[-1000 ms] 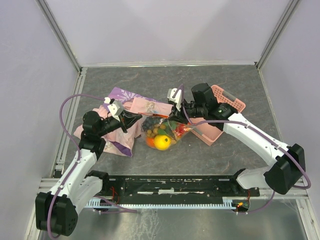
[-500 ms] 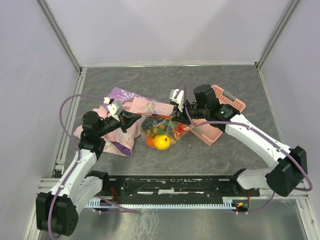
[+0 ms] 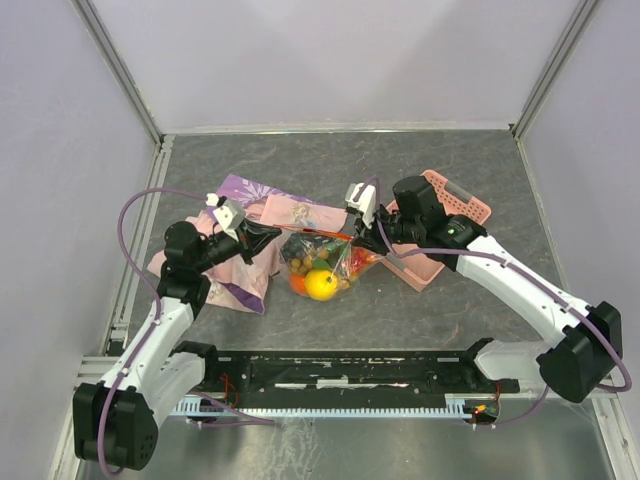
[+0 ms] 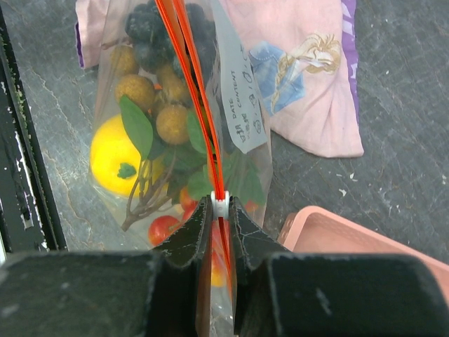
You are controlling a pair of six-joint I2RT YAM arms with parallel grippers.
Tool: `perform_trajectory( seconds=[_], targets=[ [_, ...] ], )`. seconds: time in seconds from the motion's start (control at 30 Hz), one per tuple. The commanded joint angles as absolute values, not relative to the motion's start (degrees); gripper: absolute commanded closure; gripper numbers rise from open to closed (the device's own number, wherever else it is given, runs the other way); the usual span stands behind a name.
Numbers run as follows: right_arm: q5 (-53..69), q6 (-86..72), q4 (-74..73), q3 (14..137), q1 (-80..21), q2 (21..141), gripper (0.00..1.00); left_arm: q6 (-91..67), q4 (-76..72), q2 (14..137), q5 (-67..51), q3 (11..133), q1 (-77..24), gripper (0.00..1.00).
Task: Open the zip-top bag and remove the fake food
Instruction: Unzip the zipper food storage bag at the center of the board.
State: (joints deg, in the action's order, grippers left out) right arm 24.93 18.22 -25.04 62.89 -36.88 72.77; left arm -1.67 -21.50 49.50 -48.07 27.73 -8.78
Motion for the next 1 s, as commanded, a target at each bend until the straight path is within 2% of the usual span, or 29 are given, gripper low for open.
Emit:
perform_trajectory(
  seconds=[0.0,0.97],
  targets=[
    [20.7,16.2,-25.4,62.1,-36.0,69.6,0.98,-4.2,-24.8,49.6,-45.9,28.1,-7.8,0.97],
    [7.8,10.0,-29.6,55.9,-35.2,61.9,0.96,-4.8,-24.8,50.2,-45.1,28.0,-6.2,0.97]
  ],
)
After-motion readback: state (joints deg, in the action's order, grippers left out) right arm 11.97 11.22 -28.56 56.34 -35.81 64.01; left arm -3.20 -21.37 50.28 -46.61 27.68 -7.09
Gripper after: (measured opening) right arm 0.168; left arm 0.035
